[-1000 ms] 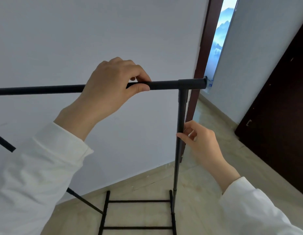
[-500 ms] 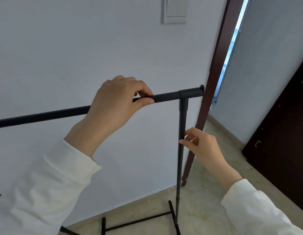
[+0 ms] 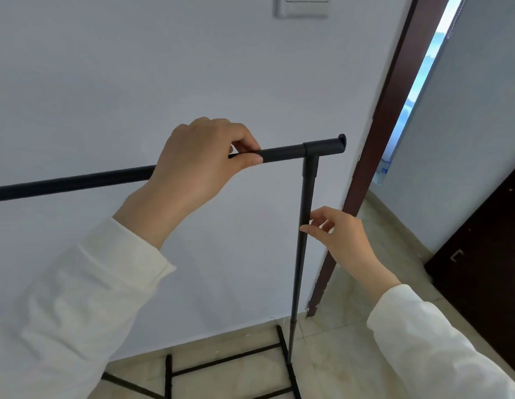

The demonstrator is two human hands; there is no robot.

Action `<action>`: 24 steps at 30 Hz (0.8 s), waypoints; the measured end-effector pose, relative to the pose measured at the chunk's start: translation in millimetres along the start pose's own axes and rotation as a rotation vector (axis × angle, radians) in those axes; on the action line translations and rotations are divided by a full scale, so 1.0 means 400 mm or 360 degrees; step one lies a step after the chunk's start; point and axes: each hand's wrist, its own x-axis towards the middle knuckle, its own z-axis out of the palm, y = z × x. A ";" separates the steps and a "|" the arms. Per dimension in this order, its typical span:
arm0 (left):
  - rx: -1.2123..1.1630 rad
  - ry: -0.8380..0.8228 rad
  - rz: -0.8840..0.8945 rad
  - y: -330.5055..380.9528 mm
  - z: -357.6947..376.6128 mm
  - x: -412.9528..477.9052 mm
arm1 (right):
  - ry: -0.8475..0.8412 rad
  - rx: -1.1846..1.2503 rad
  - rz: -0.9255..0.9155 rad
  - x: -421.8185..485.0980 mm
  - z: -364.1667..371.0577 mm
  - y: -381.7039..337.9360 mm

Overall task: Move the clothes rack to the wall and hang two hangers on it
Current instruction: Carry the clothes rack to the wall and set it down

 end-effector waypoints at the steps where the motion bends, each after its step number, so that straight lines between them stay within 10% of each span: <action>1: -0.0005 -0.0010 -0.0013 0.005 0.008 0.004 | -0.0013 0.0007 -0.0001 0.005 -0.002 0.011; 24: -0.0154 0.0180 0.0199 0.083 0.059 -0.022 | 0.0331 0.0389 0.0318 -0.098 -0.051 0.080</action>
